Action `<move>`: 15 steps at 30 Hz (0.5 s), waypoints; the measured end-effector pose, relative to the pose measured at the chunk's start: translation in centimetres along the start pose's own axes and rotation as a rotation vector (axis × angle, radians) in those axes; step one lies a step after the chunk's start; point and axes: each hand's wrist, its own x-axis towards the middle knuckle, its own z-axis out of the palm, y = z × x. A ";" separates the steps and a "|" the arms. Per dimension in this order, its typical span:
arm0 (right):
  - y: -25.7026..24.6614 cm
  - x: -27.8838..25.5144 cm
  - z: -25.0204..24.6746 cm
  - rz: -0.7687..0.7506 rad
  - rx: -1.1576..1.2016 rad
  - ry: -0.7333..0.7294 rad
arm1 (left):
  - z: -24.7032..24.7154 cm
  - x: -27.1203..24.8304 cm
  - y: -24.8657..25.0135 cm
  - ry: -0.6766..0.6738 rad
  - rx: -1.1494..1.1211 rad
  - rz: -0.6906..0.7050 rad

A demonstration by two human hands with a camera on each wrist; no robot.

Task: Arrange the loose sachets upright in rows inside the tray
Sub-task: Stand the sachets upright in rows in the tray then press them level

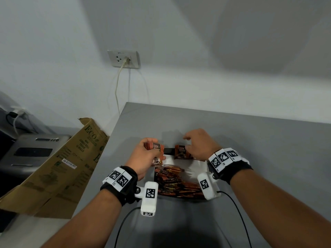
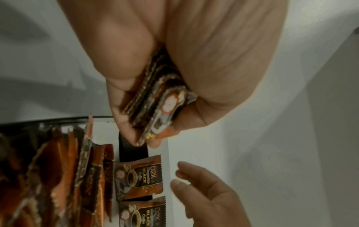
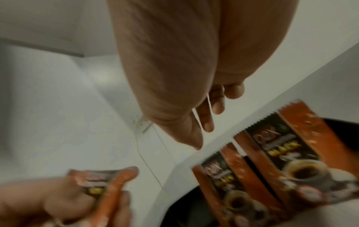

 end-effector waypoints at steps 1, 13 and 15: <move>-0.5 -0.3 -0.6 -0.036 0.057 0.032 | 0.1 0.0 0.0 -0.020 0.003 0.016; -5.2 0.1 -1.9 -0.152 0.235 0.028 | -0.3 0.5 1.0 0.059 0.019 0.087; -5.2 0.6 -1.7 -0.130 0.173 0.006 | -1.3 0.5 0.9 0.122 -0.015 0.079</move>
